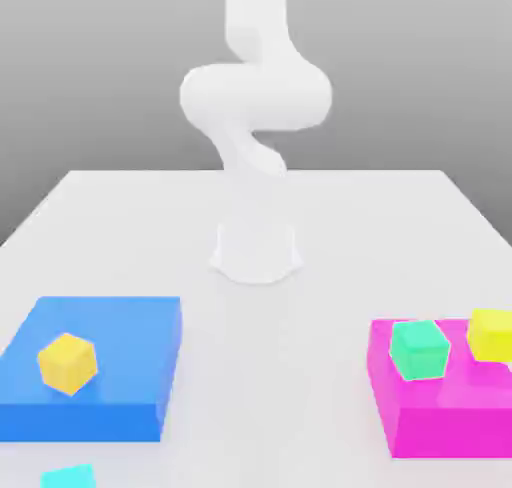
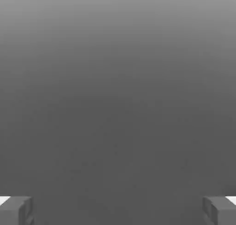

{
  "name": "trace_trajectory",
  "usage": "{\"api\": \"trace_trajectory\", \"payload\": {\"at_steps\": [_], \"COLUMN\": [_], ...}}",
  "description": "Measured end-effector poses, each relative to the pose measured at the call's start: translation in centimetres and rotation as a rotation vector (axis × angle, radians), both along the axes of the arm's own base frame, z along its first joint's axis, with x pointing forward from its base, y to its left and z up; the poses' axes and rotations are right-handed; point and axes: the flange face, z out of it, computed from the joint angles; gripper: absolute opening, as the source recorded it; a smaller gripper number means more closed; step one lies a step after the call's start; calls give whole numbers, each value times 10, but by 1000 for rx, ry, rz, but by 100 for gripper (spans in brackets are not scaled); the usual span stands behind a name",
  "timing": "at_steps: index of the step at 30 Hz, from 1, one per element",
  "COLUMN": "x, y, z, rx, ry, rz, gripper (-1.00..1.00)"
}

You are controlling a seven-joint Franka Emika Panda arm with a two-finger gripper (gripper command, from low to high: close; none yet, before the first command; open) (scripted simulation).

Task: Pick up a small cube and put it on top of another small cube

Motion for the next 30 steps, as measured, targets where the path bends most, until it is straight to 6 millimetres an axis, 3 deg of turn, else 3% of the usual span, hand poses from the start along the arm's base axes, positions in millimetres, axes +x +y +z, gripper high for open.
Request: {"api": "trace_trajectory", "payload": {"at_steps": [8, 16, 23, 30], "x": [90, 147, 167, 157], "y": [-44, -93, -140, -181], "z": [-100, -221, -340, -466], "rx": [-51, -81, -91, -88], "ry": [194, 382, 546, 708], "rz": [49, 103, 153, 220], "gripper": [0, 0, 0, 0]}}
